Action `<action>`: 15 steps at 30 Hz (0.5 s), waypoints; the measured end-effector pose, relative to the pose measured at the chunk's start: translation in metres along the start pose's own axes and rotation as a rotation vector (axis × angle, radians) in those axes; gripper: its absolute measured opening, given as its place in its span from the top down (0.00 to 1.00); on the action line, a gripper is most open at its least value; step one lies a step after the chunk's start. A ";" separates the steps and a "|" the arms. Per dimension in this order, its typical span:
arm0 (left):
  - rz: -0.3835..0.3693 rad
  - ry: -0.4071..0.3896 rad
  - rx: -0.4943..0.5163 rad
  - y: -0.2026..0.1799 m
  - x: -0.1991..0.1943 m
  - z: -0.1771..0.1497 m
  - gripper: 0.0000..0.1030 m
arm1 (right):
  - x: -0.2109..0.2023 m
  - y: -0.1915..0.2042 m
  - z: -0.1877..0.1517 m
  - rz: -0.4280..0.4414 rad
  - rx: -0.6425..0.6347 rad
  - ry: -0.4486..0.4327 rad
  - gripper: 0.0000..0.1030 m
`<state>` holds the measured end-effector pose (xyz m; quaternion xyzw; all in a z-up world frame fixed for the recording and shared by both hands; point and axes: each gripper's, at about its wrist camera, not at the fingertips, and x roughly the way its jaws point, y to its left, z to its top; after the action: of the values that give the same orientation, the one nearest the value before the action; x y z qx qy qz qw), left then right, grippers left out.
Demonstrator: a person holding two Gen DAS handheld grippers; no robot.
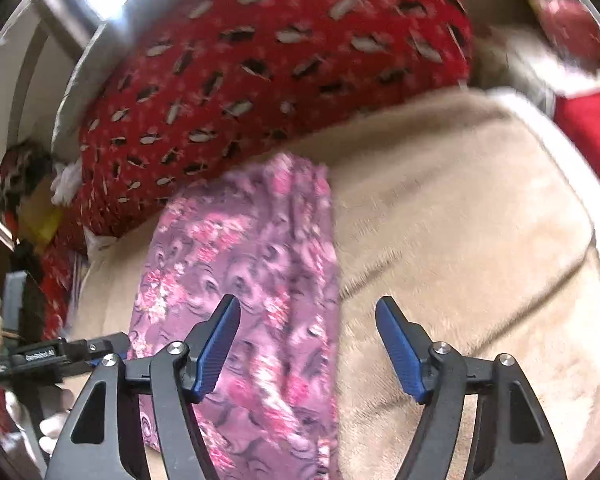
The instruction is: Fold small clothes
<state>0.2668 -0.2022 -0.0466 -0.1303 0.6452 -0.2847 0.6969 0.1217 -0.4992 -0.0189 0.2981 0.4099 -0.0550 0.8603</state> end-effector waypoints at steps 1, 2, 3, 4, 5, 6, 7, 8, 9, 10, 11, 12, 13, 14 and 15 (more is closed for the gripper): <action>-0.028 0.023 -0.018 0.004 0.006 -0.001 0.38 | 0.006 -0.005 -0.001 0.024 0.021 0.023 0.29; -0.047 0.021 -0.024 0.005 0.008 -0.002 0.30 | 0.011 -0.009 -0.002 0.054 0.039 0.041 0.29; -0.067 0.016 -0.018 0.003 0.007 -0.002 0.23 | 0.017 -0.013 -0.008 0.115 0.049 0.067 0.29; -0.073 0.015 -0.011 -0.001 0.006 -0.003 0.22 | 0.019 -0.012 -0.010 0.137 0.042 0.073 0.29; -0.061 0.009 -0.001 -0.005 0.006 -0.001 0.21 | 0.023 -0.007 -0.010 0.149 0.021 0.066 0.29; -0.049 0.005 0.008 -0.008 0.007 0.000 0.21 | 0.025 -0.004 -0.009 0.159 0.009 0.068 0.28; -0.034 0.002 0.017 -0.011 0.009 0.001 0.21 | 0.031 0.000 -0.006 0.166 0.003 0.074 0.28; -0.011 -0.005 0.027 -0.015 0.010 0.002 0.21 | 0.035 0.003 -0.005 0.166 0.004 0.075 0.28; 0.004 -0.012 0.032 -0.018 0.011 0.002 0.22 | 0.039 0.006 -0.002 0.167 0.008 0.077 0.28; 0.023 -0.022 0.037 -0.020 0.011 0.002 0.24 | 0.043 0.007 0.000 0.165 0.011 0.081 0.28; 0.056 -0.038 0.051 -0.025 0.009 0.002 0.34 | 0.045 0.009 0.001 0.156 0.008 0.082 0.29; 0.085 -0.051 0.071 -0.028 0.010 0.002 0.52 | 0.046 0.013 0.002 0.143 -0.004 0.079 0.35; 0.103 -0.066 0.099 -0.031 0.008 0.001 0.59 | 0.045 0.016 0.001 0.129 -0.027 0.076 0.41; 0.094 -0.083 0.125 -0.034 0.004 -0.001 0.69 | 0.045 0.020 0.000 0.119 -0.058 0.072 0.53; 0.088 -0.098 0.136 -0.035 0.000 -0.002 0.72 | 0.041 0.025 -0.001 0.104 -0.095 0.058 0.61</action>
<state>0.2565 -0.2297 -0.0274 -0.0679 0.5946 -0.2903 0.7467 0.1564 -0.4720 -0.0373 0.2792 0.4209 0.0179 0.8629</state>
